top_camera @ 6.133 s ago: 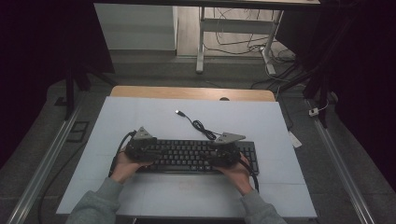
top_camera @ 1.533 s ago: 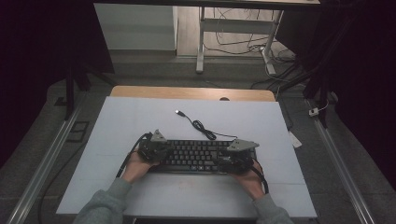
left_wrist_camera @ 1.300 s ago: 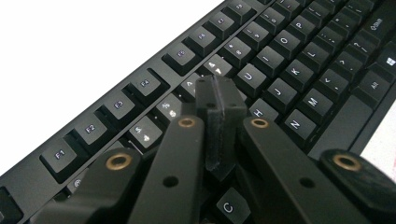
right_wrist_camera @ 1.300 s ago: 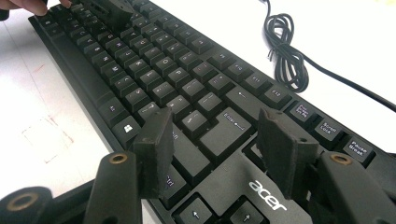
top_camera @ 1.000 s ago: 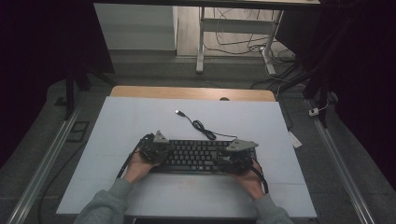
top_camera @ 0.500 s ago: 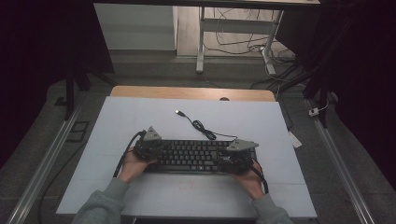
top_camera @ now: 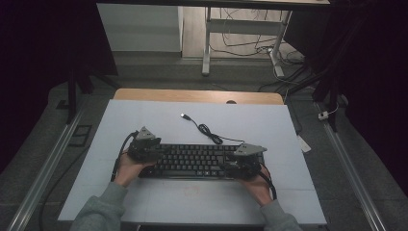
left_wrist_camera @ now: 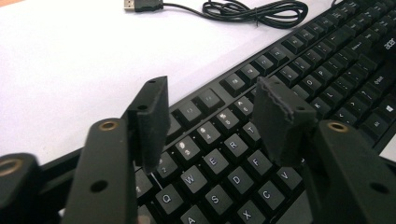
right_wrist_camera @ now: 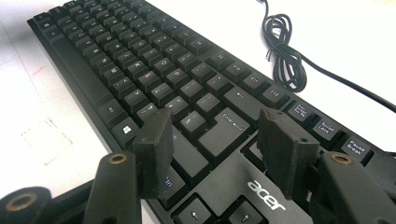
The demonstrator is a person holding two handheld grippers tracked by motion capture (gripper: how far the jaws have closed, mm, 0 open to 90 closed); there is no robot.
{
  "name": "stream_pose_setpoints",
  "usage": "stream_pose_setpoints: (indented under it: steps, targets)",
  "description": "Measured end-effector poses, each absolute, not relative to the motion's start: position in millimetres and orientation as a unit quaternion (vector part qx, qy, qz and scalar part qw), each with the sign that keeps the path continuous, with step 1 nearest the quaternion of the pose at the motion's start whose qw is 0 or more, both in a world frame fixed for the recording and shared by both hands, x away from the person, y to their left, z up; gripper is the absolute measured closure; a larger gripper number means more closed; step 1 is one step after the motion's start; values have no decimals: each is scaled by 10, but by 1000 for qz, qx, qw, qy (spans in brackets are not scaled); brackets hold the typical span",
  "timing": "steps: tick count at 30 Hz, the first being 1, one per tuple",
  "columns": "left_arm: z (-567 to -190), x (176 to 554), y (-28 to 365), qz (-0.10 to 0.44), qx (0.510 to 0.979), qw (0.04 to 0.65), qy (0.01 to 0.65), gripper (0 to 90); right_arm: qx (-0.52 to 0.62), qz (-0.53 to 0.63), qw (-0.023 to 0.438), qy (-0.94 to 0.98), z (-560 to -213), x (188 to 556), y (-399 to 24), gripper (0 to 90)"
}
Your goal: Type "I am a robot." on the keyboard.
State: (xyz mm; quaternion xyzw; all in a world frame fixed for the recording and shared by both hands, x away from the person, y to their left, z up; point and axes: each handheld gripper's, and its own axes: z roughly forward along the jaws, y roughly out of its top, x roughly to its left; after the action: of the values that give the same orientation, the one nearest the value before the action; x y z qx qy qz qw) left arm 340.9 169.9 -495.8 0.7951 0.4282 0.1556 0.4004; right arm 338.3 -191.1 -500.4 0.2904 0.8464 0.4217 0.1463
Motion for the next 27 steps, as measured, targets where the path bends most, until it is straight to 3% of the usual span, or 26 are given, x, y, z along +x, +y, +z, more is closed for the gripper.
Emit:
stream_pose_setpoints:
  steps: [27]
  targets:
    - [-4973, 3415, 1678, 153, 796, 397, 432, 396, 290, 431, 144, 843, -4982, 3375, -1889, 459]
